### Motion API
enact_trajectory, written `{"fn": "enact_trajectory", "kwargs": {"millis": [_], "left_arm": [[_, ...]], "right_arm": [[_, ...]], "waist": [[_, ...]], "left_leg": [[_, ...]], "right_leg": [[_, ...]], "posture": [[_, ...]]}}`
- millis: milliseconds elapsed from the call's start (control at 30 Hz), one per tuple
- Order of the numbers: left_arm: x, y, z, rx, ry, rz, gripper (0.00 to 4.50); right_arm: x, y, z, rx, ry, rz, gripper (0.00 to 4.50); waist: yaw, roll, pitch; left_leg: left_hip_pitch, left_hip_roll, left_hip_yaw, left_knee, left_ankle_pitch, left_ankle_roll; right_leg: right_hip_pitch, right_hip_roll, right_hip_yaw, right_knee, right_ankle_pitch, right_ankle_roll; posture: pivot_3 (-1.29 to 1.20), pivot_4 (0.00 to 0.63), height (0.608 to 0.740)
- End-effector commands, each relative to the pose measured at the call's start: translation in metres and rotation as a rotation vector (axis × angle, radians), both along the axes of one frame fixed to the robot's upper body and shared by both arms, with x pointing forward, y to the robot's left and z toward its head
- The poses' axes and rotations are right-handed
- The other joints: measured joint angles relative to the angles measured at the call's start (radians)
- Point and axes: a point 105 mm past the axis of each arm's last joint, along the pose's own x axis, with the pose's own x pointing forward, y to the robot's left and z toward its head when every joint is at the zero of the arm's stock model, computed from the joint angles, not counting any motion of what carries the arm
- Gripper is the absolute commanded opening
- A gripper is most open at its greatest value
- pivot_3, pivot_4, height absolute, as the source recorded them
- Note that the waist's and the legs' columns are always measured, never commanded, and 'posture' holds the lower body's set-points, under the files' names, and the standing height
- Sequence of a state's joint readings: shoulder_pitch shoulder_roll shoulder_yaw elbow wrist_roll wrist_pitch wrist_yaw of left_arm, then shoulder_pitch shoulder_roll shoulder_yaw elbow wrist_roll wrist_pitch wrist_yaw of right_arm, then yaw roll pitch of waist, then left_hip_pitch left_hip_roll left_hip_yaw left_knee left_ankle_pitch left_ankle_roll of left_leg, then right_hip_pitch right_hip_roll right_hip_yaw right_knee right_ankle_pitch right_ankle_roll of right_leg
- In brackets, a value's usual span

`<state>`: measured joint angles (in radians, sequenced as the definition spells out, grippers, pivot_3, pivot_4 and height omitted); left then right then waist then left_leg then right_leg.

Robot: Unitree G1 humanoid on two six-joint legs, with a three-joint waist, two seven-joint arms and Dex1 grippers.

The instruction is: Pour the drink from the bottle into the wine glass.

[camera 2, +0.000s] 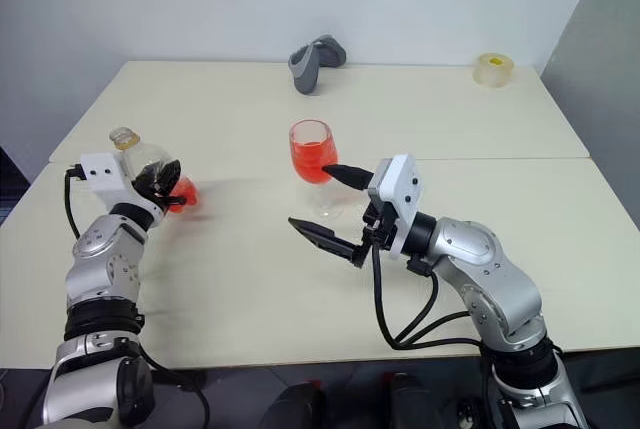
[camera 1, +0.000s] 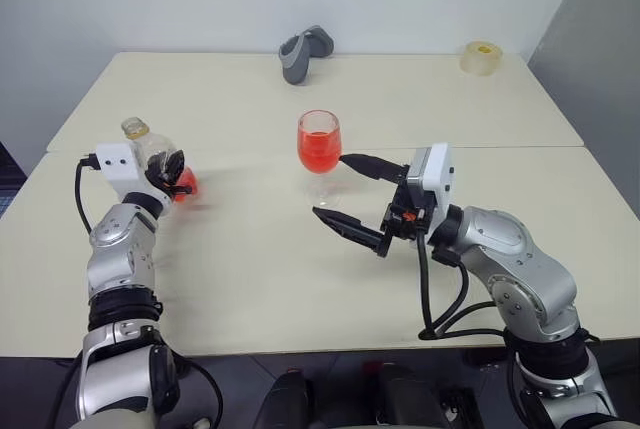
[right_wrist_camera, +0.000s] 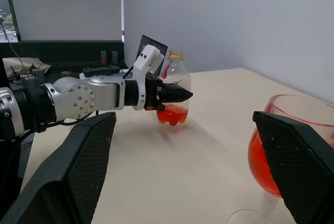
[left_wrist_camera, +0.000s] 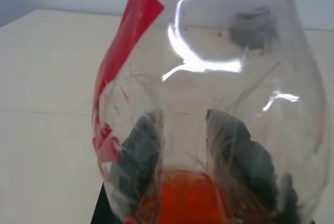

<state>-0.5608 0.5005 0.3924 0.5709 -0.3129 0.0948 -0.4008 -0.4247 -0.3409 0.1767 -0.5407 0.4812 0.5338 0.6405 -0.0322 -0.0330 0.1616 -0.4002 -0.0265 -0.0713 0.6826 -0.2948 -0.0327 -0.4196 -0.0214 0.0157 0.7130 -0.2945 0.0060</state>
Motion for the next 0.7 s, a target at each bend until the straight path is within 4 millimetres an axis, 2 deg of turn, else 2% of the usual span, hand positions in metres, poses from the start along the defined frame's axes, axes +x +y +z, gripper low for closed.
{"fn": "enact_trajectory", "kwargs": {"millis": [33, 400, 700], "left_arm": [[0.008, -0.0077, 0.0109, 0.001, -0.048, -0.028, 1.16], [0.0158, -0.0157, 0.0017, 0.069, -0.032, -0.03, 1.16], [0.0141, -0.0168, 0.0028, 0.066, -0.046, -0.043, 4.14]], "right_arm": [[0.0022, -0.0012, 0.0126, 0.021, -0.062, -0.021, 4.5], [0.0068, -0.0032, 0.0173, 0.031, -0.079, -0.05, 4.5], [0.0102, -0.0056, 0.0165, 0.019, -0.093, -0.076, 4.5]], "waist": [[0.0, 0.0, 0.0], [0.0, 0.0, 0.0], [0.0, 0.0, 0.0]], "left_leg": [[0.0, 0.0, 0.0, 0.0, 0.0, 0.0], [0.0, 0.0, 0.0, 0.0, 0.0, 0.0], [0.0, 0.0, 0.0, 0.0, 0.0, 0.0]], "right_leg": [[0.0, 0.0, 0.0, 0.0, 0.0, 0.0], [0.0, 0.0, 0.0, 0.0, 0.0, 0.0], [0.0, 0.0, 0.0, 0.0, 0.0, 0.0]], "posture": [[0.0, 0.15, 0.74], [0.0, 0.15, 0.74], [0.0, 0.15, 0.74]]}}
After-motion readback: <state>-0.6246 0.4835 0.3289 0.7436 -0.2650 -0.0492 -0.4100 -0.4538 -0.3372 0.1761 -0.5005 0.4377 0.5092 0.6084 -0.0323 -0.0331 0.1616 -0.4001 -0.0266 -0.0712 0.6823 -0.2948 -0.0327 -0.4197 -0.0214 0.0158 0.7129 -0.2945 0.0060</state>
